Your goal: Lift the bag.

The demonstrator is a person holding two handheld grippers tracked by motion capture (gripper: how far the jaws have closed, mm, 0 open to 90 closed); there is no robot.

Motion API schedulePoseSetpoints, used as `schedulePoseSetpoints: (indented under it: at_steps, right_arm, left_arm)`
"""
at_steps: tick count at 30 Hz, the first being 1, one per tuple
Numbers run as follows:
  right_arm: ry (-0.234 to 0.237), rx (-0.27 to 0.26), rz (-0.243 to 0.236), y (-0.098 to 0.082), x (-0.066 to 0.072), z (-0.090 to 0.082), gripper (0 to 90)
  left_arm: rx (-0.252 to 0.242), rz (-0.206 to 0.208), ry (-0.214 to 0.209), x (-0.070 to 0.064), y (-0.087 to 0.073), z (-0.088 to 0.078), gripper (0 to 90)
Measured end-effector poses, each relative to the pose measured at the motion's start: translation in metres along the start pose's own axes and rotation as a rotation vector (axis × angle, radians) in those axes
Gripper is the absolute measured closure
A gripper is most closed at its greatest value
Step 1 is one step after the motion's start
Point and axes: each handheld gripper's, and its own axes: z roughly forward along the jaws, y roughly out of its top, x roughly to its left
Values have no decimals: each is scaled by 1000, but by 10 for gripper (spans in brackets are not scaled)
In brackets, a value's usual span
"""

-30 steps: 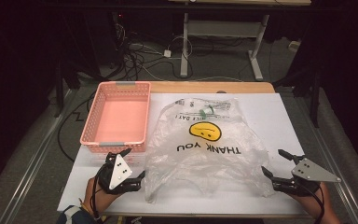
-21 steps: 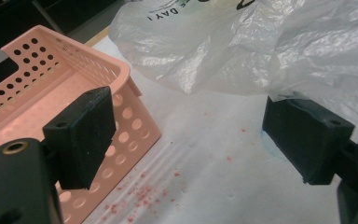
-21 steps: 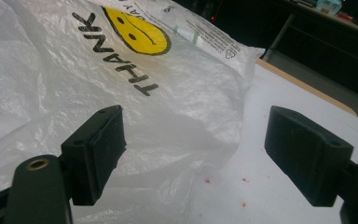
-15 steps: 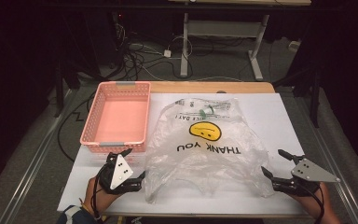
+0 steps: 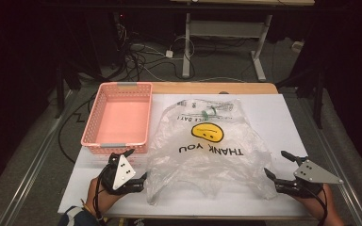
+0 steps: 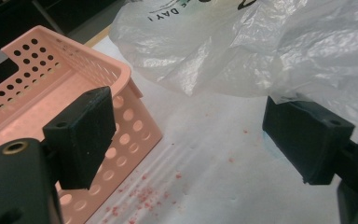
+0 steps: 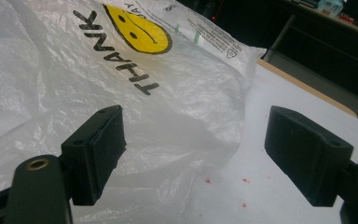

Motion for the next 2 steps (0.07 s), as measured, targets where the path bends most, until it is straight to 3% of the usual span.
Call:
schedulePoseSetpoints:
  at_steps: [2]
  right_arm:
    - [-1, 1, 4, 0, -1, 0, 208]
  left_arm:
    - [1, 0, 1, 0, 0, 1, 167]
